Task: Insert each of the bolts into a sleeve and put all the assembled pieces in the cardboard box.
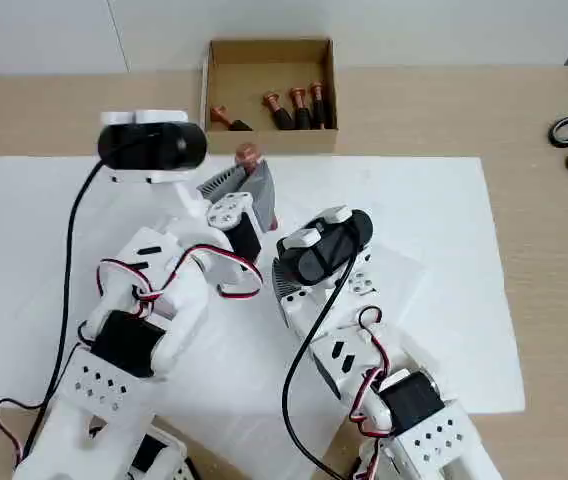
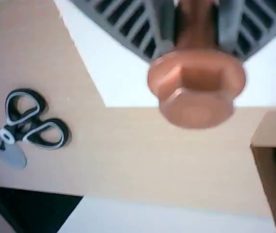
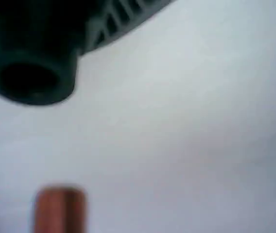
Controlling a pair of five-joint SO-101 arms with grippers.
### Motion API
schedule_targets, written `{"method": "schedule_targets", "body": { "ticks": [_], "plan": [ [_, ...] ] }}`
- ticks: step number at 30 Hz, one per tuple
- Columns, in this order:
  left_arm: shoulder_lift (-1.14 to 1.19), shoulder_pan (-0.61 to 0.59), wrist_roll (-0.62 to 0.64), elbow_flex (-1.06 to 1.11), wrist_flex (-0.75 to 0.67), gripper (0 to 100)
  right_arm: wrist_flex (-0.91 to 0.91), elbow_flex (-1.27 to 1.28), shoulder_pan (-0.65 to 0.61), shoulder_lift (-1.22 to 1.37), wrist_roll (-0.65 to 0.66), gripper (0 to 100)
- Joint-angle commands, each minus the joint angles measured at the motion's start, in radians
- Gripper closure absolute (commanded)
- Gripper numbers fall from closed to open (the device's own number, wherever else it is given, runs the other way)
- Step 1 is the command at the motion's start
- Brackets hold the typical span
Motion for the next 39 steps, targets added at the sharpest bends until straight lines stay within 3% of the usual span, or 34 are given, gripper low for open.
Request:
{"method": "schedule_targets", "body": {
  "ticks": [1, 7, 25, 39],
  "plan": [
    [-0.025, 0.005, 0.006, 0.024, -0.055, 100, -0.018, -0.009, -0.004, -0.025, -0.008, 99.5],
    [-0.025, 0.005, 0.008, 0.099, -0.153, 100, -0.018, -0.012, -0.005, -0.025, -0.008, 99.5],
    [-0.021, 0.058, 0.005, 0.153, -0.147, 100, -0.018, -0.014, -0.005, -0.025, -0.008, 99.5],
    [-0.023, 0.066, 0.002, 0.145, 0.017, 100, -0.024, -0.014, -0.005, -0.025, -0.008, 99.5]
  ]
}}
